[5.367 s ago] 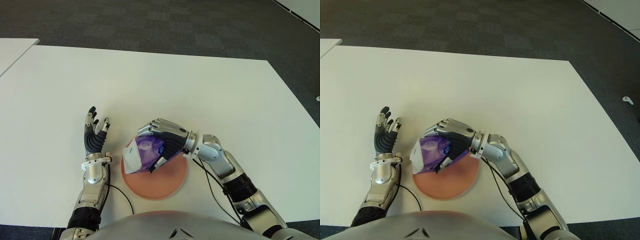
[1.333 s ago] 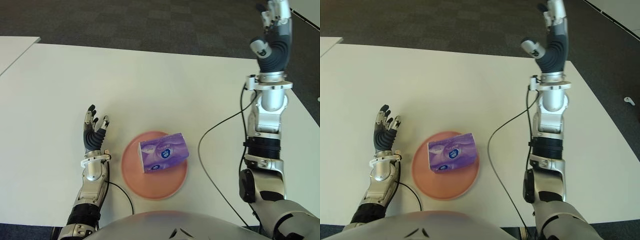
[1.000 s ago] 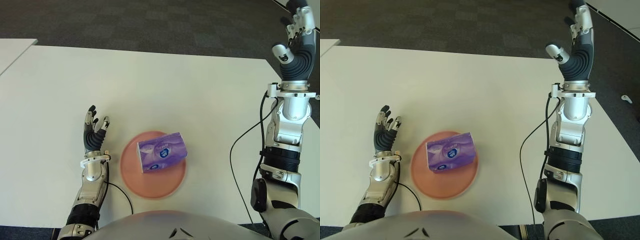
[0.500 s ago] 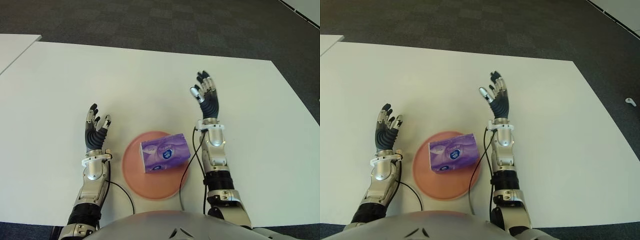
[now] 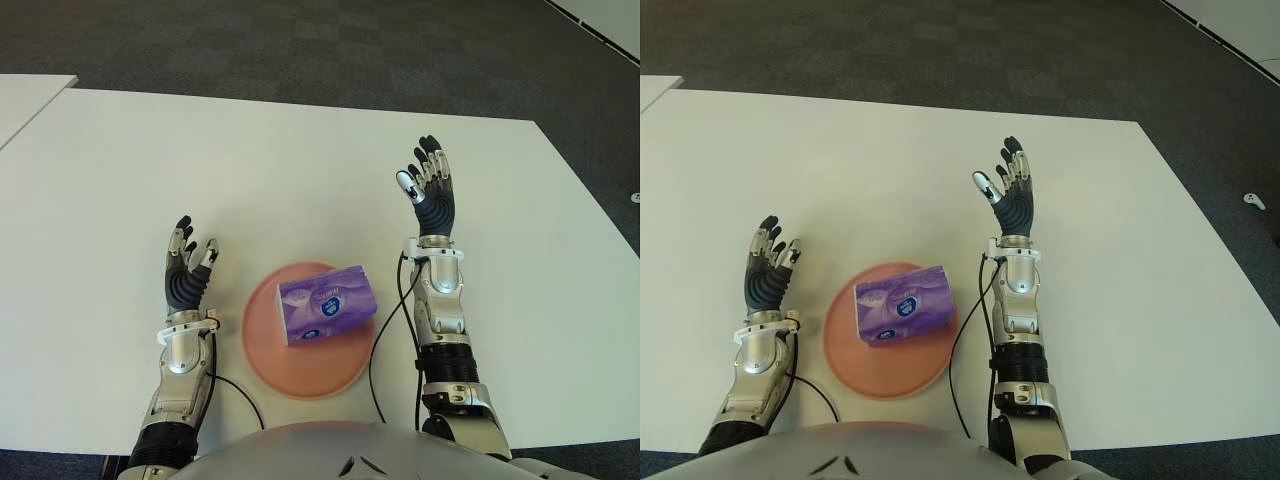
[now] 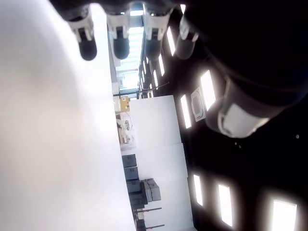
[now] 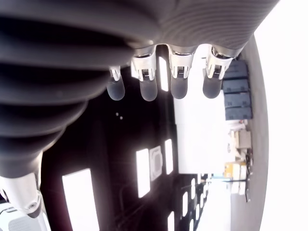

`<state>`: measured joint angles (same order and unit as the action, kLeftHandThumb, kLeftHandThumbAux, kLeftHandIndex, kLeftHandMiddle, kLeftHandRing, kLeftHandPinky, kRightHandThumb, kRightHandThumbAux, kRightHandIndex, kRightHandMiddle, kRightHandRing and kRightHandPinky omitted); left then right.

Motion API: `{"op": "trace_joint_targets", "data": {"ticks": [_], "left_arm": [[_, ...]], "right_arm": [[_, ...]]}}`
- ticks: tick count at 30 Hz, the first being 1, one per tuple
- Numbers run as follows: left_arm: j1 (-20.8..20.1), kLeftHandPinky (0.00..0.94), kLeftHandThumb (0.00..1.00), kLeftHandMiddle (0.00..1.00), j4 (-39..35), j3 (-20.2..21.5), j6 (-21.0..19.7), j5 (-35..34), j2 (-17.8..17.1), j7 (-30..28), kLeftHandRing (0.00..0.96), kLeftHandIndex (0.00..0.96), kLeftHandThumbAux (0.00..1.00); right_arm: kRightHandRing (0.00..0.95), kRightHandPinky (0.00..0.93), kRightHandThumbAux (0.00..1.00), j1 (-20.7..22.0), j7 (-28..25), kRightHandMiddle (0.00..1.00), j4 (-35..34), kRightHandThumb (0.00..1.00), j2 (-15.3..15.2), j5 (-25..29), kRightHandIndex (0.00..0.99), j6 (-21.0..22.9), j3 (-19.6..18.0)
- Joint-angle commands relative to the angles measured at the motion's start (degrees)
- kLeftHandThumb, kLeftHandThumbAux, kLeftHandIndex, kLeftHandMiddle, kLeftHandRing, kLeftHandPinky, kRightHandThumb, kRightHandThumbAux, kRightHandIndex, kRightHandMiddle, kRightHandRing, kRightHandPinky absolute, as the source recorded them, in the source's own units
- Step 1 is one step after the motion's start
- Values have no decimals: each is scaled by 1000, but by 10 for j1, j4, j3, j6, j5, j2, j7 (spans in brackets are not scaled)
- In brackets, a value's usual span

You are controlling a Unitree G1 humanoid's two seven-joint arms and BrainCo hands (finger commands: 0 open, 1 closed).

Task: Put the tissue paper into the plate.

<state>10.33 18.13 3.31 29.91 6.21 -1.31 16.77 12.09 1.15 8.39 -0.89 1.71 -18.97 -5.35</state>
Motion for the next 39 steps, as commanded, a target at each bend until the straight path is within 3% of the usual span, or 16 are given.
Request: {"op": "trace_joint_targets", "data": {"ticks": [1, 8, 14, 26, 32, 39], "left_arm": [[42, 0, 0, 0, 32, -1, -20, 3, 5, -9, 0, 0, 550], [44, 0, 0, 0, 32, -1, -17, 10, 3, -6, 0, 0, 542], [42, 0, 0, 0, 37, 0, -11, 11, 0, -6, 0, 0, 542], [41, 0, 0, 0, 34, 1, -18, 17, 0, -3, 0, 0, 540], [45, 0, 0, 0, 31, 3, -19, 15, -2, -5, 0, 0, 542], [42, 0, 0, 0, 22, 9, -32, 0, 1, -12, 0, 0, 571]], "right_arm": [[0, 0, 578, -9, 2, 0, -6, 0, 3, 0, 0, 14, 4], [0, 0, 578, -13, 4, 0, -13, 0, 5, -2, 0, 18, 6], [0, 0, 542, -111, -75, 0, -13, 38, -38, 11, 0, 93, 28], [0, 0, 527, -118, -81, 0, -33, 56, -36, 11, 0, 114, 29], [0, 0, 504, -137, -48, 0, -21, 47, -35, -28, 0, 64, 33], [0, 0, 484, -139, -54, 0, -30, 47, -29, -8, 0, 91, 30]]}}
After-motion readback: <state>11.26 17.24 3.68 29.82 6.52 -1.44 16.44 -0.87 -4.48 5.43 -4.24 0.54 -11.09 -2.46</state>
